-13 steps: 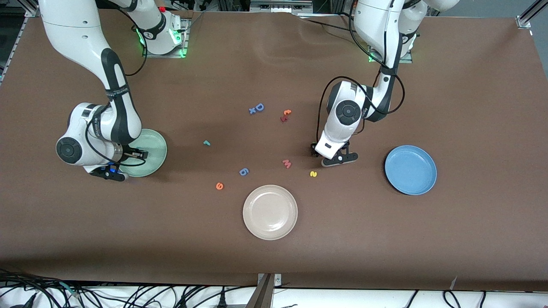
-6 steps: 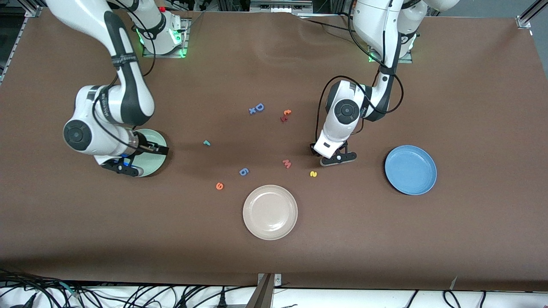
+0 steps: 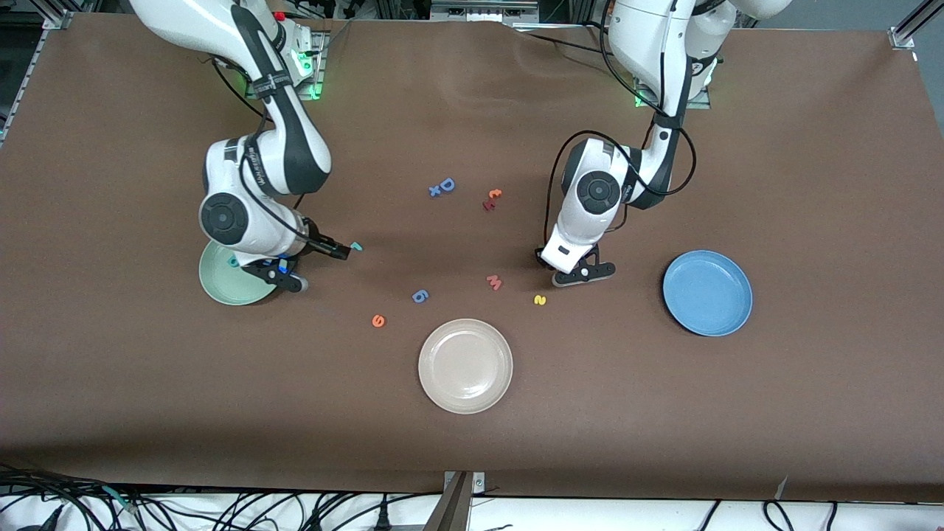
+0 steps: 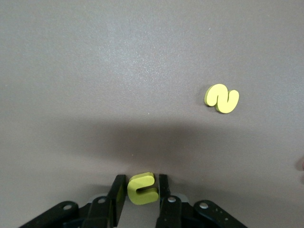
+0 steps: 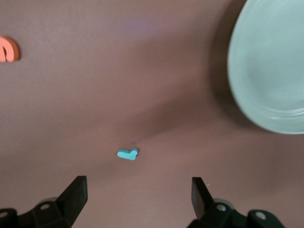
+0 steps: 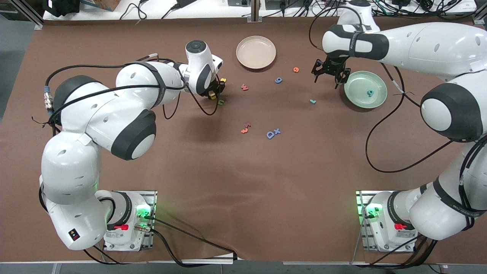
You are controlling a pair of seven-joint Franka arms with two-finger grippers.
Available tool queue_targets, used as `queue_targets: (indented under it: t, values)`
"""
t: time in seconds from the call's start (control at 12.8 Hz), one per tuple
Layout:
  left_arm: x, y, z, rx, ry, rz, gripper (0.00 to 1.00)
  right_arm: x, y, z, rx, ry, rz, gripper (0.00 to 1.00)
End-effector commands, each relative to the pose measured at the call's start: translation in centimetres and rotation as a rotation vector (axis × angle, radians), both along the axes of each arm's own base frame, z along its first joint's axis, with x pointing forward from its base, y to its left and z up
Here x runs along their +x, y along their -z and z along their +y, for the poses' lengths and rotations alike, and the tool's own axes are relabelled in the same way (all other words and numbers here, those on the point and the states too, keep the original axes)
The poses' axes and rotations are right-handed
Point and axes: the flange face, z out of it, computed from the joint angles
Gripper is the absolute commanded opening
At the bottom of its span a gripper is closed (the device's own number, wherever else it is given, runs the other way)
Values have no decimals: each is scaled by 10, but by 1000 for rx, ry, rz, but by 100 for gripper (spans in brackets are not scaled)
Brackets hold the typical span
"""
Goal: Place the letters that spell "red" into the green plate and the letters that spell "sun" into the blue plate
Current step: 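Release the teal g with the right gripper while the left gripper grasps yellow u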
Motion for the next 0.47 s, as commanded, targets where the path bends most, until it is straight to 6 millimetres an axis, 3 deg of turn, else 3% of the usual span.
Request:
queue_targets:
  t: [0.0, 0.23, 0.39]
  values:
    - [-1, 2, -3, -17, -12, -8, 34, -15, 25, 4, -6, 8, 13, 97]
    - [-1, 2, -4, -16, -10, -10, 26, -28, 59, 16, -20, -13, -13, 98]
    - [-1, 2, -4, -16, -7, -10, 15, -34, 74, 24, -24, -28, -3, 97]
